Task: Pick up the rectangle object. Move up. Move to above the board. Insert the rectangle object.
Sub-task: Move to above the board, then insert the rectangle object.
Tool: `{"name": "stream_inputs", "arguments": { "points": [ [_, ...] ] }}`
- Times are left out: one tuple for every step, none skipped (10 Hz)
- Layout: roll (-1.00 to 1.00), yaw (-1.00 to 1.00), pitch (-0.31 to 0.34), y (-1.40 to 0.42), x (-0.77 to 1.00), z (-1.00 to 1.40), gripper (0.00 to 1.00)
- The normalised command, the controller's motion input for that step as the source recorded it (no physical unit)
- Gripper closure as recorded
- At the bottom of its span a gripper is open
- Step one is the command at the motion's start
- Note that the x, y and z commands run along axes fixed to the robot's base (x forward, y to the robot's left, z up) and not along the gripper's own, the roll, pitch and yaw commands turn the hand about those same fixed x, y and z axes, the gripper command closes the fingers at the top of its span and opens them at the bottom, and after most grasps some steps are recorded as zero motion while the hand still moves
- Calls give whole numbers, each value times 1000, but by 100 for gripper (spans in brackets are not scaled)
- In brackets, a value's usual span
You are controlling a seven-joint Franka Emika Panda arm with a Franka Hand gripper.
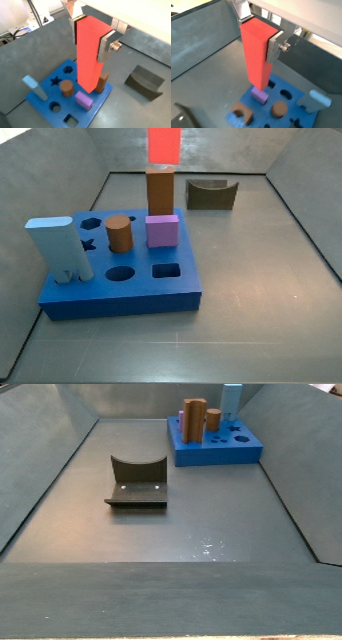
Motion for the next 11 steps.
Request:
{"name": "stream_inputs", "arguments": {
  "points": [
    [7,4,118,-360,65,79,100],
    [131,397,0,-520,314,-1000,100],
    [140,443,0,-471,269,-974,100],
    [113,483,0,-460,249,-1000,100],
    [76,423,9,-411,191,-1000,100],
    [29,260,0,-349,49,-1000,100],
    [0,29,0,-229,0,-911,100],
    [24,-106,10,0,-100,-486,100],
    [101,-83,33,0,-203,-486,100],
    [149,-17,0,0,-291,-503,100],
    [90,-11,-19,0,-191,-286,100]
  ]
}}
